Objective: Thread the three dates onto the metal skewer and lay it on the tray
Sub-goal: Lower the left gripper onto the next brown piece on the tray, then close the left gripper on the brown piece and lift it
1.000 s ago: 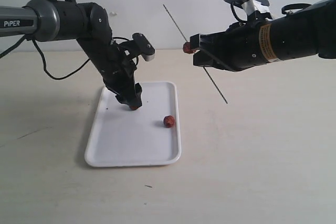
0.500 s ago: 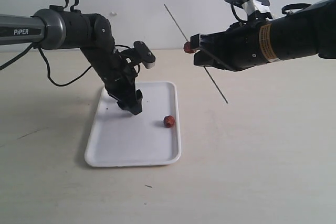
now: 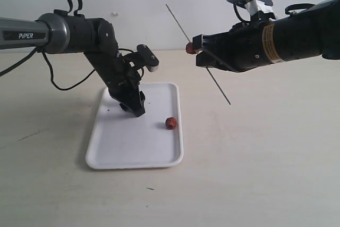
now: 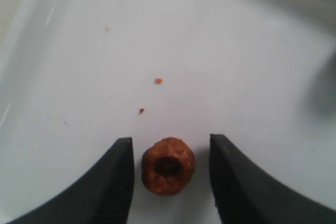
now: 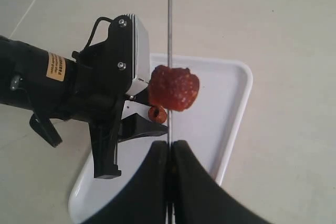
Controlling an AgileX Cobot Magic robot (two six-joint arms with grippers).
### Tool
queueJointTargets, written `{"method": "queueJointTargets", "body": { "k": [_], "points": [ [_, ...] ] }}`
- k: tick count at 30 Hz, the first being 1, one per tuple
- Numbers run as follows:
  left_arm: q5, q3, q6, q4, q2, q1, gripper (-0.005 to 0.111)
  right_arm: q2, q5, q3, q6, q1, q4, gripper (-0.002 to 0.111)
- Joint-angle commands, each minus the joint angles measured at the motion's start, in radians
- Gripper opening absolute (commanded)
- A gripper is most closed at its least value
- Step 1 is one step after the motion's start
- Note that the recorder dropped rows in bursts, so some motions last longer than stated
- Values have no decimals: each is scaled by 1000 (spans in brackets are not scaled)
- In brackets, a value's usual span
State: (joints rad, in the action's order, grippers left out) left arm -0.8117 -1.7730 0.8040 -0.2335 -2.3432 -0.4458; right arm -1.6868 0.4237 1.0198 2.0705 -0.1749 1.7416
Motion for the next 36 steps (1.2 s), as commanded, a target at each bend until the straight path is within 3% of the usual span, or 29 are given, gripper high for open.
{"method": "queueJointTargets", "body": {
  "k": [1,36],
  "points": [
    [7,0,-8,-12,-3,-5,41,9,-7,-4,-11,3,3,0],
    [-51,0,-38,-60,-3,-5,36,9,-6,-4,-11,3,3,0]
  ]
}}
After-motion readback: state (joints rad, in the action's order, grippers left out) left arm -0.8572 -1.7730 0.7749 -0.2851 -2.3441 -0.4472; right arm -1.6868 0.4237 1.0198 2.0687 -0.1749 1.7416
